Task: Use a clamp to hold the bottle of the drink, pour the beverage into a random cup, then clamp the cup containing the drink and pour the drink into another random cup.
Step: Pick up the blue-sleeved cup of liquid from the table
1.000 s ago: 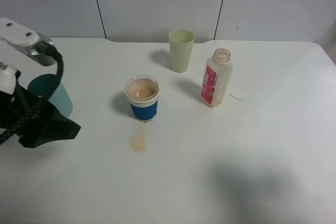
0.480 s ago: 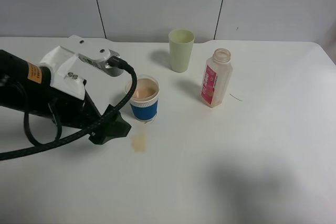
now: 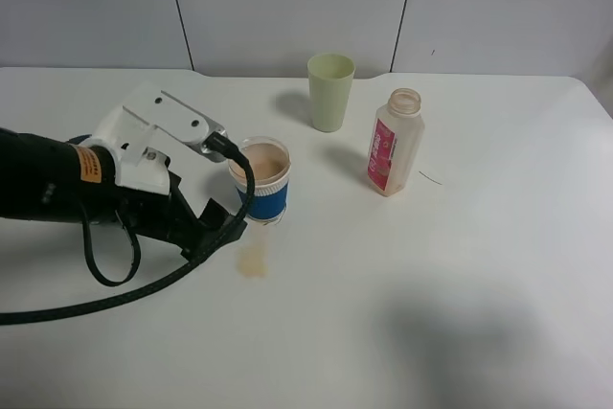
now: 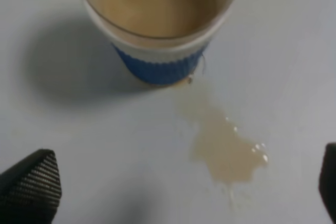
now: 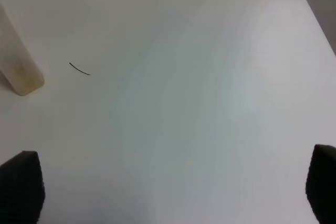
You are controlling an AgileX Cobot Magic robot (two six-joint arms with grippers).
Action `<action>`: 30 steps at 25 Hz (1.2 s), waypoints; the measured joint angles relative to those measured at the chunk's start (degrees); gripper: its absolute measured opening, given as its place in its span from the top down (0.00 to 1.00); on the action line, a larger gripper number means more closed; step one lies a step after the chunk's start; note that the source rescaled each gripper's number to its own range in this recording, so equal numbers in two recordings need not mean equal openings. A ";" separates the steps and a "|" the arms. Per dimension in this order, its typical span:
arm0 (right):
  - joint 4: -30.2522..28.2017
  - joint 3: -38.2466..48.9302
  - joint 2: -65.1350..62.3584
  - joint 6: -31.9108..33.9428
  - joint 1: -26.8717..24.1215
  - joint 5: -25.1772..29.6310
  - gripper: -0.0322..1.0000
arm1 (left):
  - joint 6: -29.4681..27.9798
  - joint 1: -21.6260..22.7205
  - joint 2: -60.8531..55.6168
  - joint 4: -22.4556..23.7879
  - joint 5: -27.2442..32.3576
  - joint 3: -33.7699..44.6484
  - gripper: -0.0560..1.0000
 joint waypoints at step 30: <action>0.00 0.00 0.00 0.00 0.00 0.00 0.00 | -1.84 -0.11 22.07 7.49 -54.85 10.78 0.00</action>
